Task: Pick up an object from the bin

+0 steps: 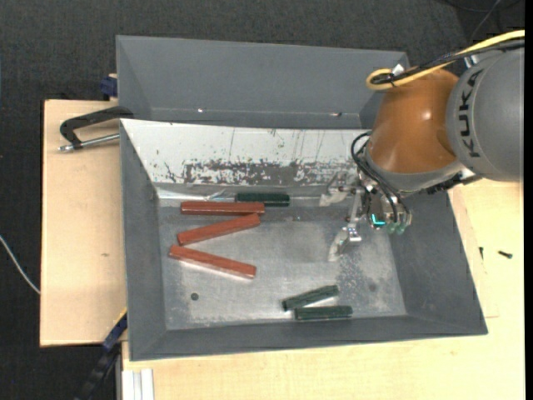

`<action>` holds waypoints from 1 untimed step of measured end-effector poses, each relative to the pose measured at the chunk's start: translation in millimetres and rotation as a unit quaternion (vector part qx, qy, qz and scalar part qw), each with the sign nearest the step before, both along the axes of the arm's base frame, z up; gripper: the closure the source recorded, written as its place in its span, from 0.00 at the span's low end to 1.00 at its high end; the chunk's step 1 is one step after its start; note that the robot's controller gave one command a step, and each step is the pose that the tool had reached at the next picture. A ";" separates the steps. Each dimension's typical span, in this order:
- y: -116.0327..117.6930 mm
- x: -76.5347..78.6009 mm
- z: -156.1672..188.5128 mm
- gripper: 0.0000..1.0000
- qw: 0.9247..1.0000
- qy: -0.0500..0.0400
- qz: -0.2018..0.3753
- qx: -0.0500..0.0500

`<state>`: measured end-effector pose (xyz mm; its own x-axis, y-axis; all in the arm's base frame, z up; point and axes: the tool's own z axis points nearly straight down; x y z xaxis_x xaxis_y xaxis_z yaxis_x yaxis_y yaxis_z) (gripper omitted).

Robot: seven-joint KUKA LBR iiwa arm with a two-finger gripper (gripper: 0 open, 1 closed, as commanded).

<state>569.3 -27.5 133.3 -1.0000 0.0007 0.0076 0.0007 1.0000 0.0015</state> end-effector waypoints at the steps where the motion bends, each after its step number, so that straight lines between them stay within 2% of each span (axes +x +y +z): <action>1: 0.0 1.2 4.4 0.00 1.000 -0.003 0.000 0.000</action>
Offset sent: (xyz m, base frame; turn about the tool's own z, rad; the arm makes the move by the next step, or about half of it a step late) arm -0.0764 0.0452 0.0055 -0.1830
